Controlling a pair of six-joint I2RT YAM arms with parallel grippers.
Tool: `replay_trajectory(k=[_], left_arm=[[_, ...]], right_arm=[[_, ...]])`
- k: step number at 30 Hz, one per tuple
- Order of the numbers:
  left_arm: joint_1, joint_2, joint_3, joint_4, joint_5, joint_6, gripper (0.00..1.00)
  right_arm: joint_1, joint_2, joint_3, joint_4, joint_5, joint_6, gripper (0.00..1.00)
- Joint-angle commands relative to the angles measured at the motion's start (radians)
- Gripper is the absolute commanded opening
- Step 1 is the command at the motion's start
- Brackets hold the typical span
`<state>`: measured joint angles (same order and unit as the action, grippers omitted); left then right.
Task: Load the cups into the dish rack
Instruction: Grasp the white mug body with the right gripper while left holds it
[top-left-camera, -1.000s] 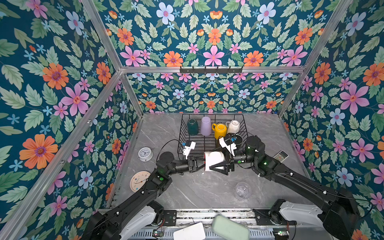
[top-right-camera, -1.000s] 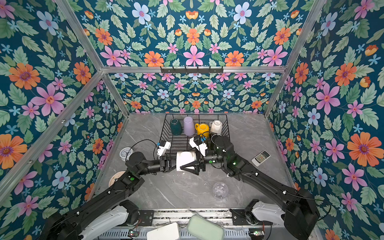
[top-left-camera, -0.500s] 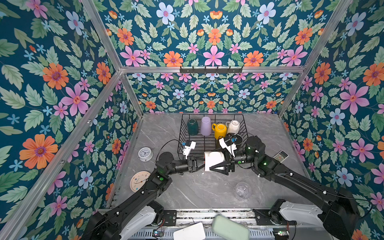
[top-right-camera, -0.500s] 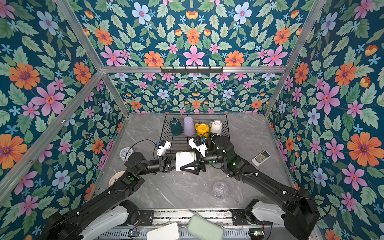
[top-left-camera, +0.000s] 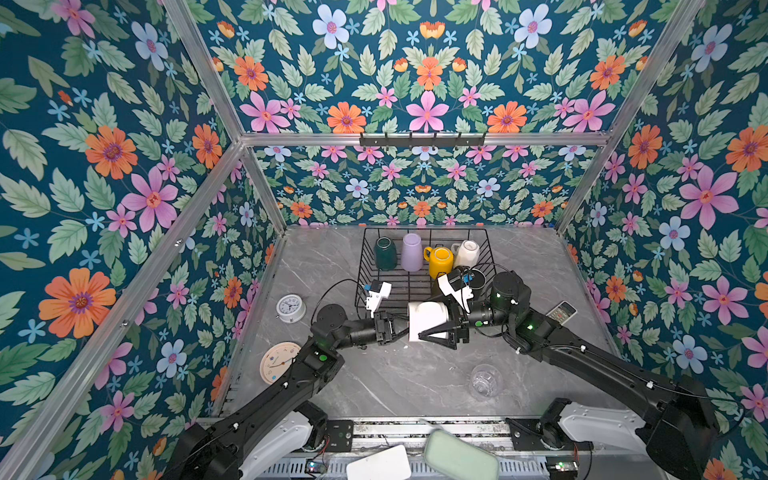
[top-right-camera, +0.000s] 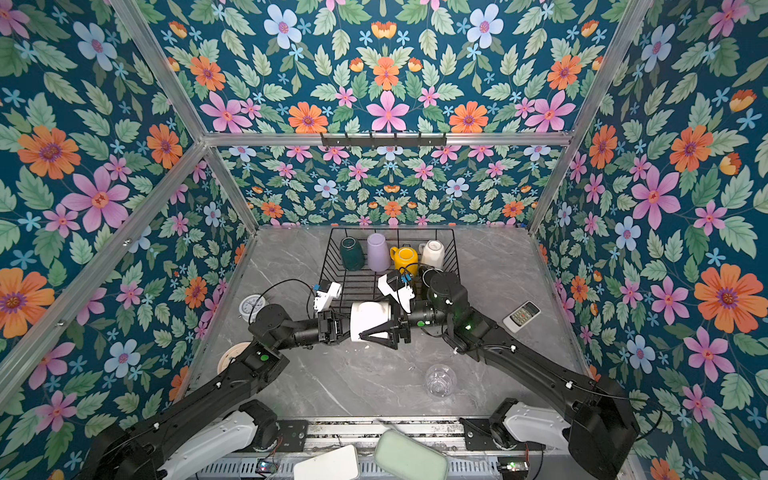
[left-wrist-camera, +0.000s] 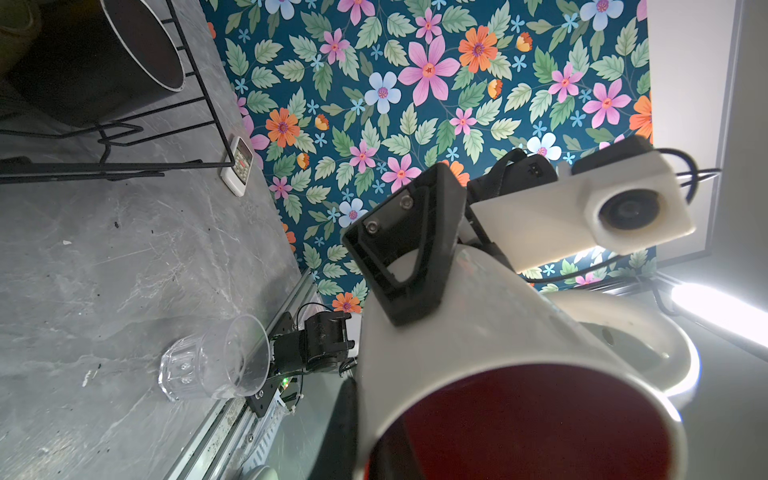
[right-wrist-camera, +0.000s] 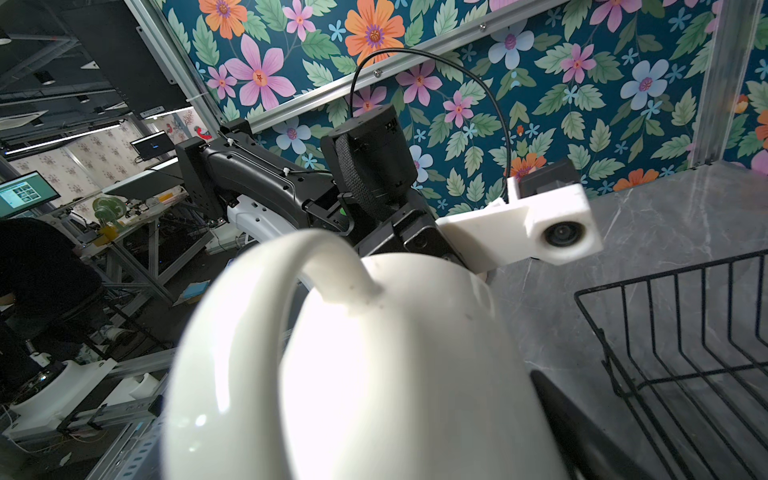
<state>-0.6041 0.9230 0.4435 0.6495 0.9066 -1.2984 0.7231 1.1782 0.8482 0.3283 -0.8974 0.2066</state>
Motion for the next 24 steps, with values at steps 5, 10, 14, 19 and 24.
replay_trajectory(k=[5, 10, 14, 19, 24], left_arm=[[0.000, -0.003, 0.003, 0.095, -0.001, 0.009, 0.01], [0.001, -0.005, 0.003, 0.080, -0.004, 0.013, 0.22], [0.003, -0.010, 0.004, 0.055, -0.011, 0.026, 0.47], [0.017, -0.062, 0.039, -0.143, -0.073, 0.152, 0.73], [0.044, -0.156, 0.146, -0.527, -0.262, 0.371, 0.86]], right_arm=[[0.000, 0.001, 0.042, -0.054, 0.072, 0.041, 0.00], [0.001, -0.007, 0.074, -0.082, 0.088, 0.065, 0.00], [0.000, -0.024, 0.083, -0.086, 0.113, 0.081, 0.00], [0.000, -0.053, 0.100, -0.133, 0.172, 0.077, 0.00], [0.000, -0.055, 0.195, -0.327, 0.279, 0.045, 0.00]])
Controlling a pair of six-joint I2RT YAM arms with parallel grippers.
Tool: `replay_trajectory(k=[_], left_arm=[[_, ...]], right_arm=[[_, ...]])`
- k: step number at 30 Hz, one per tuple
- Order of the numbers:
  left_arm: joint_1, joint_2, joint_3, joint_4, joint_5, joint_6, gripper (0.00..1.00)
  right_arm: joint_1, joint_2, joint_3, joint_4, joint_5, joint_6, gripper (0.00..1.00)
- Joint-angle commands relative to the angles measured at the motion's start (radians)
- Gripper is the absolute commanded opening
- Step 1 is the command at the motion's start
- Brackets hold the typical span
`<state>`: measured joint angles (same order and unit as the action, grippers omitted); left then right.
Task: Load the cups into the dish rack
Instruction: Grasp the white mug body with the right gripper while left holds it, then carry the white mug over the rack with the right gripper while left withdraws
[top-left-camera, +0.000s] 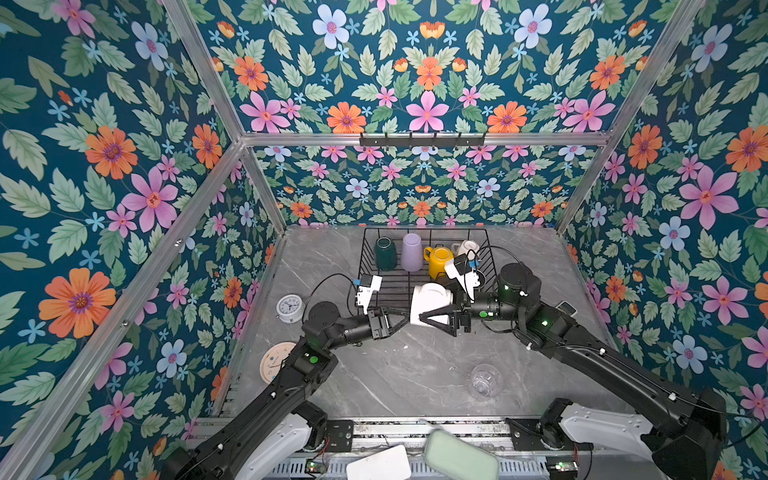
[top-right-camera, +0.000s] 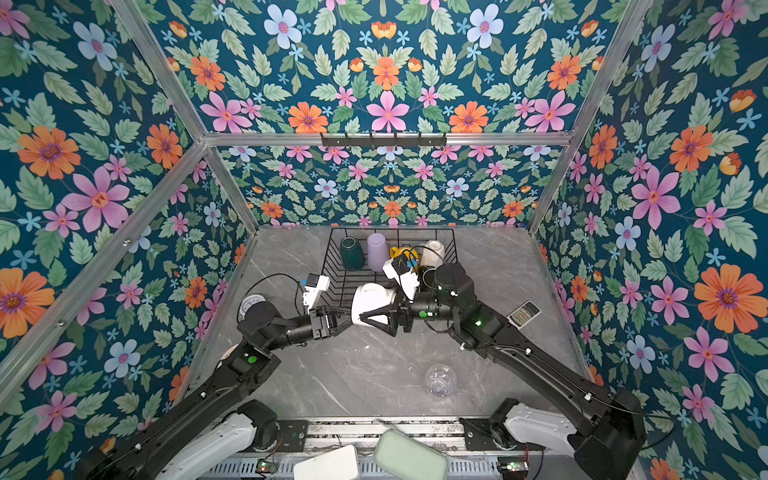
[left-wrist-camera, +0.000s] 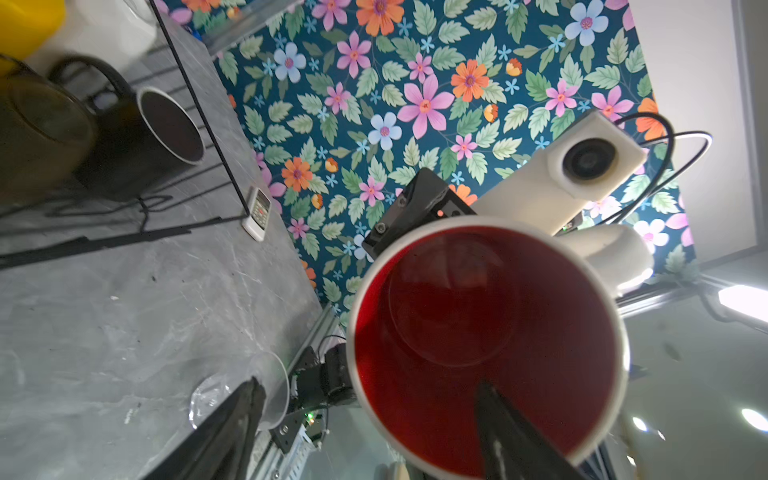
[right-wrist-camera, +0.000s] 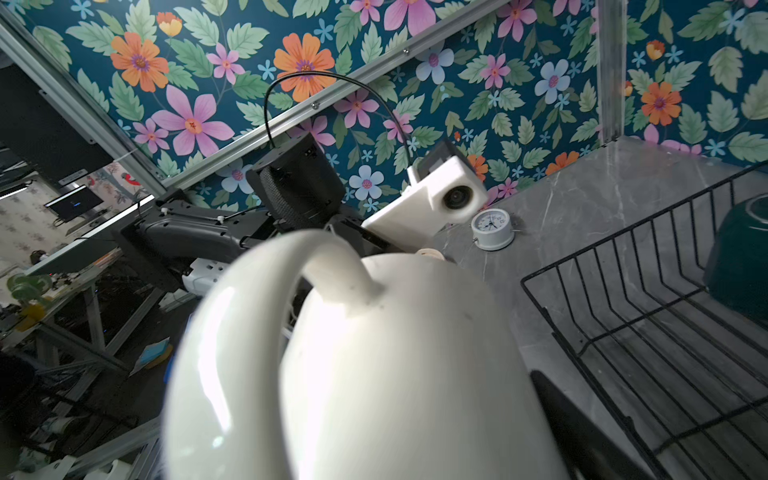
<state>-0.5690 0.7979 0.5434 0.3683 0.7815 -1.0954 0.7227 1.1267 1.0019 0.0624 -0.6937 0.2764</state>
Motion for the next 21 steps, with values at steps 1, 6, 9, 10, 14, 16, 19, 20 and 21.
replay_trajectory(k=[1, 6, 9, 10, 14, 16, 19, 20, 21], left_arm=[[0.009, -0.055, 0.093, -0.392, -0.232, 0.240, 0.89], [0.011, -0.193, 0.238, -0.781, -0.687, 0.443, 0.95], [0.010, -0.281, 0.280, -0.894, -0.893, 0.508, 0.99], [0.010, -0.309, 0.289, -0.914, -0.932, 0.524, 1.00], [0.009, -0.402, 0.293, -0.953, -1.019, 0.557, 1.00], [0.009, -0.435, 0.287, -0.972, -1.045, 0.553, 1.00], [0.009, -0.481, 0.266, -0.997, -1.066, 0.535, 1.00], [0.009, -0.495, 0.261, -1.006, -1.072, 0.529, 1.00], [0.009, -0.508, 0.257, -1.015, -1.076, 0.523, 1.00]], right_arm=[[0.000, 0.002, 0.073, -0.111, 0.101, -0.023, 0.00], [0.001, 0.082, 0.263, -0.364, 0.266, -0.028, 0.00], [0.001, 0.173, 0.386, -0.503, 0.352, -0.044, 0.00], [0.001, 0.202, 0.421, -0.530, 0.371, -0.041, 0.00], [0.000, 0.318, 0.541, -0.604, 0.432, -0.029, 0.00], [0.001, 0.380, 0.605, -0.649, 0.467, -0.032, 0.00], [0.000, 0.466, 0.676, -0.685, 0.534, -0.051, 0.00], [0.000, 0.495, 0.703, -0.701, 0.557, -0.061, 0.00], [0.000, 0.521, 0.736, -0.723, 0.576, -0.071, 0.00]])
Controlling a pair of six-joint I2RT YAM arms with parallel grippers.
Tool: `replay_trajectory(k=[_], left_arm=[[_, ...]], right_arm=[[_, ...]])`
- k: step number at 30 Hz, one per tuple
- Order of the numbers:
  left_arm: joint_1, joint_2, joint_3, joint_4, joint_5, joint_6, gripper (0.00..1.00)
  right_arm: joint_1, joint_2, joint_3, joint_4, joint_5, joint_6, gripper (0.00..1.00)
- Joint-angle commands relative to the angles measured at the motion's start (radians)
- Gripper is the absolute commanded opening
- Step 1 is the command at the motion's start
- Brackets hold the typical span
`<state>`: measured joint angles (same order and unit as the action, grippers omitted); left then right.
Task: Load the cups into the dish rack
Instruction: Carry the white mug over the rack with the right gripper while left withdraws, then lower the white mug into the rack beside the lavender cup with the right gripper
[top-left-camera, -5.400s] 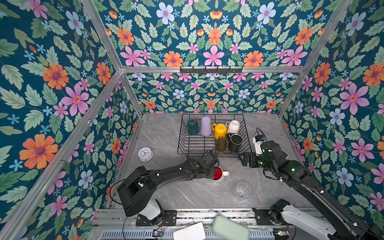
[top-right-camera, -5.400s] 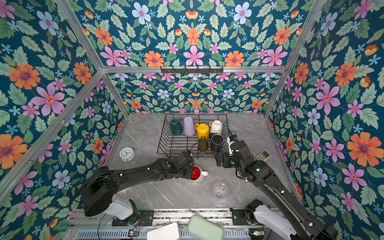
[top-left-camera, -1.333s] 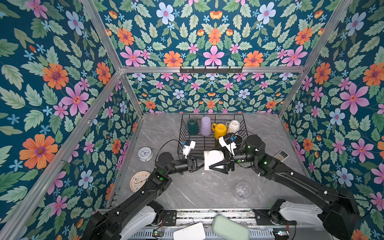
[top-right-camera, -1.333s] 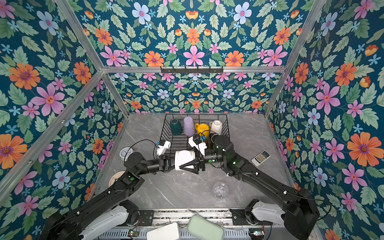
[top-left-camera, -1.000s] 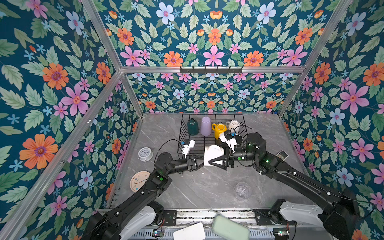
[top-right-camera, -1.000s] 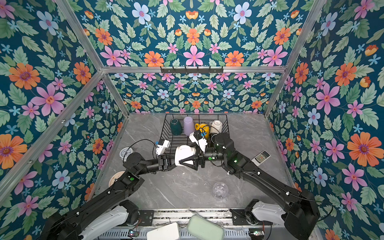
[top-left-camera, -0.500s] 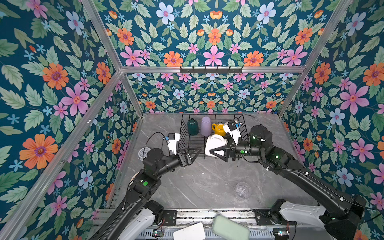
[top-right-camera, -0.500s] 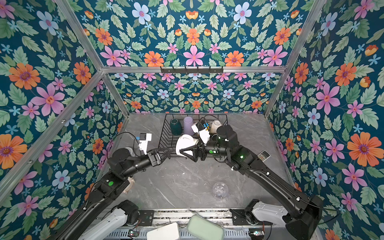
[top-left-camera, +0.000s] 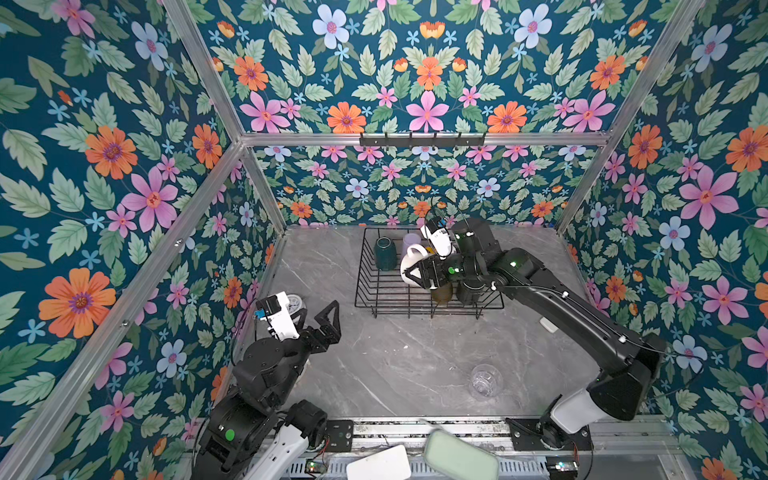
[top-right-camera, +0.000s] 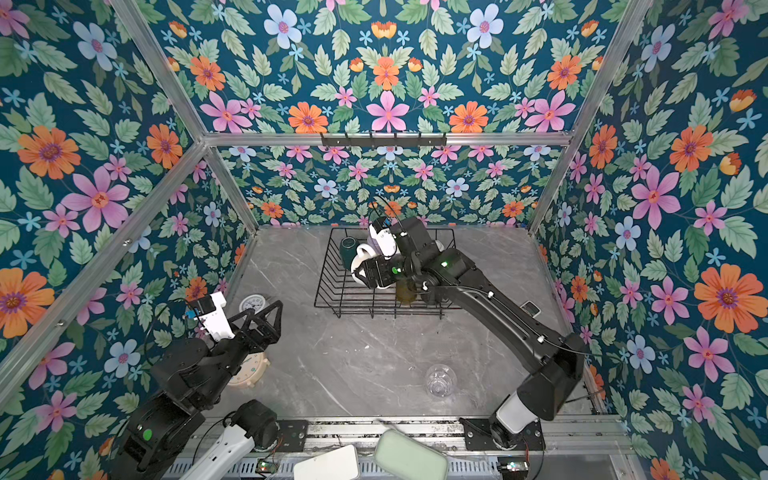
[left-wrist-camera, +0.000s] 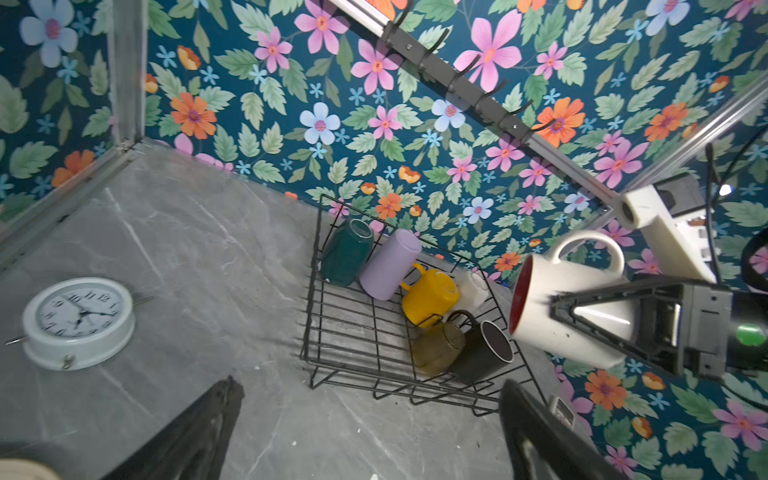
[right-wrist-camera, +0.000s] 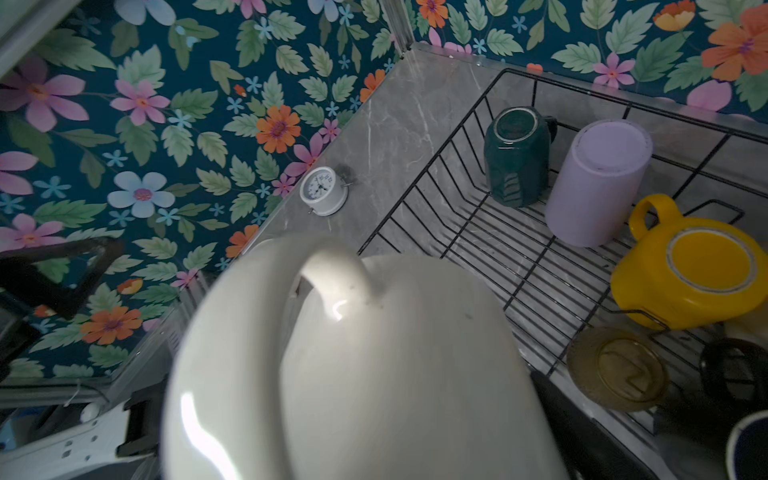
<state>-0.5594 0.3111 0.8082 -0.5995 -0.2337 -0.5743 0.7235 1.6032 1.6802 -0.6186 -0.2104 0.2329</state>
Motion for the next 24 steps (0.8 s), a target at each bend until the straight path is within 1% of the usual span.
replay_trajectory(k=[1, 5, 12, 17, 24], left_arm=[[0.000, -0.032, -0.007, -0.057, -0.064, -0.002, 1.00], [0.000, -0.069, 0.000, -0.097, -0.086, -0.006, 1.00], [-0.001, -0.099, 0.016, -0.131, -0.115, -0.003, 1.00], [-0.002, -0.099, 0.020, -0.151, -0.123, -0.003, 1.00], [-0.002, -0.115, 0.028, -0.165, -0.133, -0.006, 1.00]], right_arm=[[0.000, 0.098, 0.089, -0.068, 0.109, -0.037, 0.00], [-0.001, 0.226, 0.217, -0.167, 0.144, -0.062, 0.00], [0.000, 0.407, 0.386, -0.272, 0.224, -0.104, 0.00], [-0.001, 0.507, 0.467, -0.337, 0.247, -0.123, 0.00], [-0.001, 0.603, 0.530, -0.392, 0.287, -0.145, 0.00]])
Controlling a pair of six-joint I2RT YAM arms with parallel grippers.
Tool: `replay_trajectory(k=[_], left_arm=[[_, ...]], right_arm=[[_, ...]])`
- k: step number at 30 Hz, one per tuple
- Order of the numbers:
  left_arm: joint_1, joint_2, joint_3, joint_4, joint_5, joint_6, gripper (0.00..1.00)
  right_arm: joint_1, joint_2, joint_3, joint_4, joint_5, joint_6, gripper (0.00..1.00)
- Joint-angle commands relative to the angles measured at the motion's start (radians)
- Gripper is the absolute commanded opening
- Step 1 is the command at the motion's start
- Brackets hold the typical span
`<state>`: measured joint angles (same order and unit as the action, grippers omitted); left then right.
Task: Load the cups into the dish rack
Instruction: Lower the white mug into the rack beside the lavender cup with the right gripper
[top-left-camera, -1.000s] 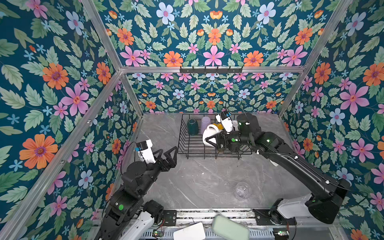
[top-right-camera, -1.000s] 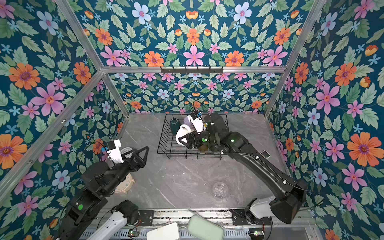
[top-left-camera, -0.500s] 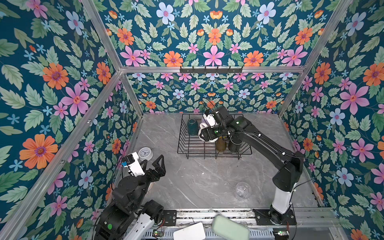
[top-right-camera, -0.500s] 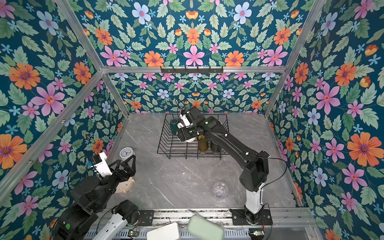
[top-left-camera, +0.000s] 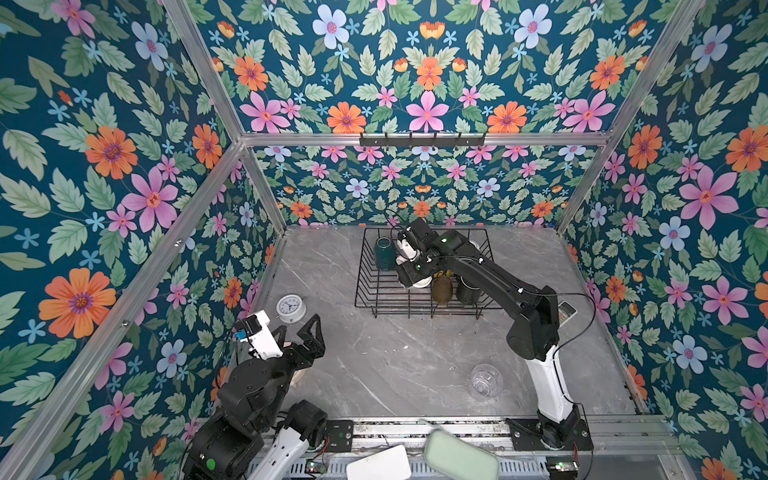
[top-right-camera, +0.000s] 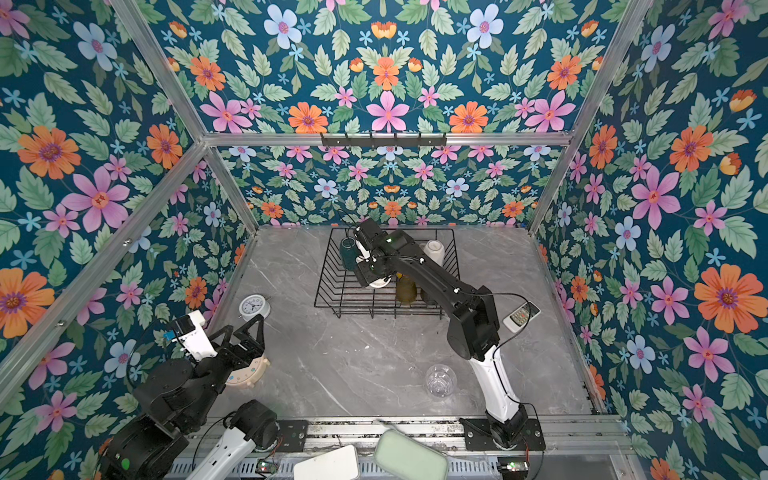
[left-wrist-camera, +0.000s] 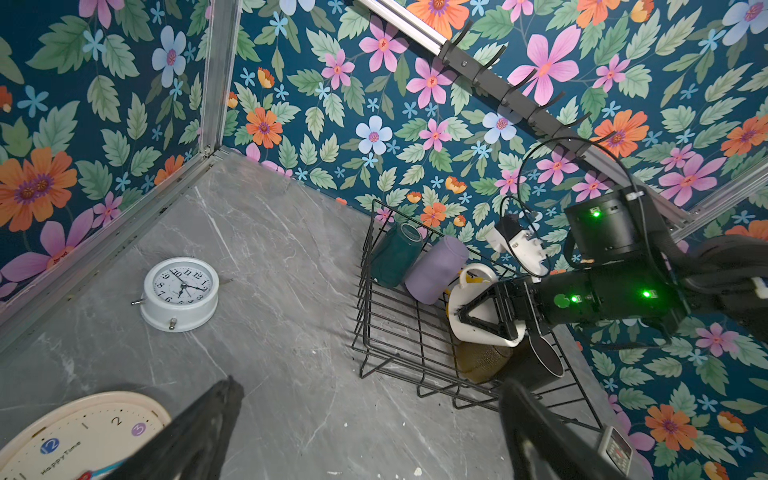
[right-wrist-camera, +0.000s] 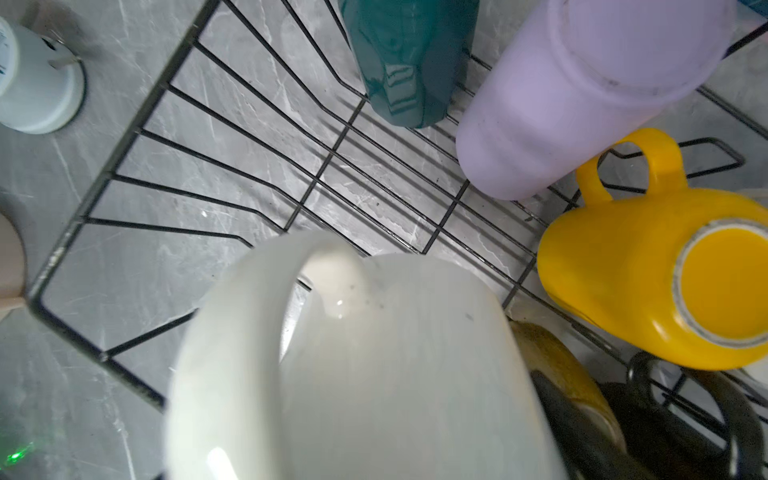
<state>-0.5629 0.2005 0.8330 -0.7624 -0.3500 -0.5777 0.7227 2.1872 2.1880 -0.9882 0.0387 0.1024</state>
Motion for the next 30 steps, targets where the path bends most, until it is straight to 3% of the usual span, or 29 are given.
replay_trajectory(k=[1, 21, 25, 30], left_arm=[[0.001, -0.006, 0.003, -0.005, -0.019, -0.004, 1.00], [0.001, -0.028, 0.002, -0.019, -0.023, -0.023, 1.00], [0.001, -0.032, 0.002, -0.023, -0.024, -0.025, 1.00], [0.000, -0.030, 0.000, -0.022, -0.023, -0.028, 1.00]], right_arm=[[0.001, 0.034, 0.036, -0.035, 0.042, -0.018, 0.00], [0.000, 0.267, 0.204, -0.131, 0.105, -0.070, 0.00], [0.001, 0.283, 0.214, -0.136, 0.096, -0.073, 0.12], [0.000, 0.290, 0.214, -0.141, 0.072, -0.076, 0.40]])
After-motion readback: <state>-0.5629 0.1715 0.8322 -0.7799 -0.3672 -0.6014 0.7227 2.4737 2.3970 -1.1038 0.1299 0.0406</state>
